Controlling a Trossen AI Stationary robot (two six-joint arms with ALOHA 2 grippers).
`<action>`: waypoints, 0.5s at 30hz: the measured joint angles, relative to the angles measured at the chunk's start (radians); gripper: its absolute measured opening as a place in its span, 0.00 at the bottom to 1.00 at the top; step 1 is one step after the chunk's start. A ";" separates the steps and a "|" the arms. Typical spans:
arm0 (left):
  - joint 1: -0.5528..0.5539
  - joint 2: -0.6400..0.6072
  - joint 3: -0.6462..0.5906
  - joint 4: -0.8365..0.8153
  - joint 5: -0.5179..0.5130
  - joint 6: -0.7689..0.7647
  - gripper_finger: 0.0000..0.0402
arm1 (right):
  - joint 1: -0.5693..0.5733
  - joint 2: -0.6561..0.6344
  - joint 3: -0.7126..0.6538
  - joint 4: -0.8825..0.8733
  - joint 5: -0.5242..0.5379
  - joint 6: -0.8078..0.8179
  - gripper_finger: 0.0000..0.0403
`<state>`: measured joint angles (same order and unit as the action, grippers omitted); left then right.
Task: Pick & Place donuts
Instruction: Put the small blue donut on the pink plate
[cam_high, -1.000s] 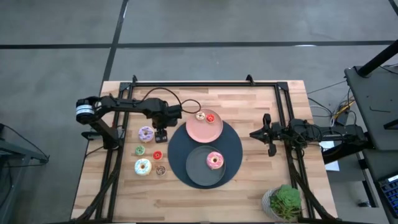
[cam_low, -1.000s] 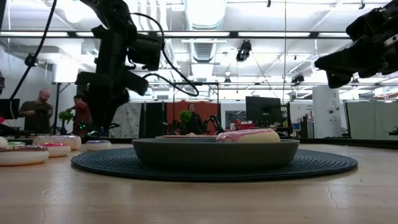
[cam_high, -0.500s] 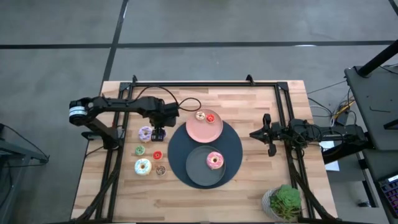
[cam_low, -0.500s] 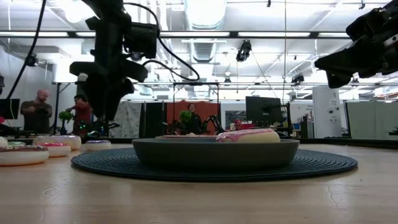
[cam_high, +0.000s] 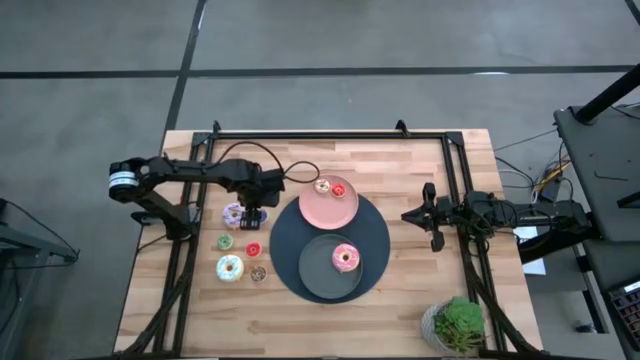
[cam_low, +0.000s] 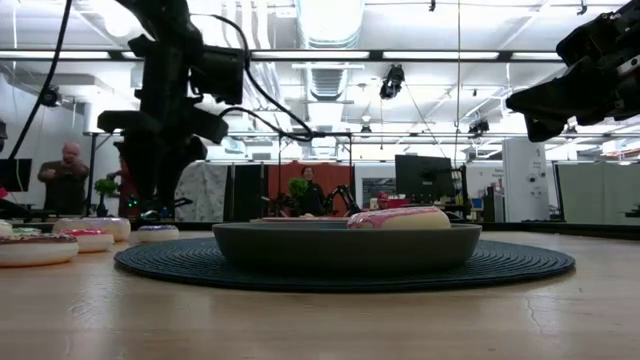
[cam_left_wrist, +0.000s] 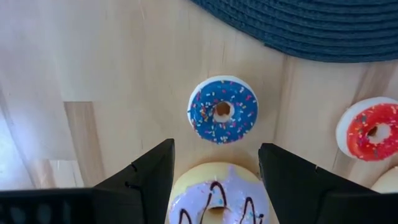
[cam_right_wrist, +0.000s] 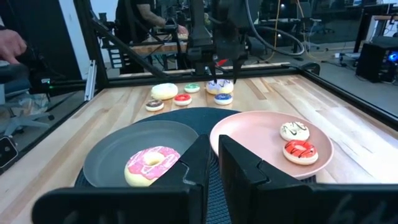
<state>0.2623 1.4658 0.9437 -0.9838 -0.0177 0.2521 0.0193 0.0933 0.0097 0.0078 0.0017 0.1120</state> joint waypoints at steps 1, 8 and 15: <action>0.000 0.000 -0.003 0.003 0.002 0.000 0.51 | 0.000 0.000 0.000 0.000 0.000 0.000 0.07; 0.000 -0.001 -0.014 0.047 0.031 -0.006 0.51 | 0.000 0.000 0.000 0.000 0.000 0.000 0.07; 0.000 -0.001 -0.033 0.083 0.054 -0.017 0.51 | 0.000 0.000 0.000 0.000 0.000 0.000 0.07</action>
<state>0.2623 1.4651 0.9104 -0.9013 0.0363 0.2356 0.0193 0.0933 0.0097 0.0078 0.0017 0.1123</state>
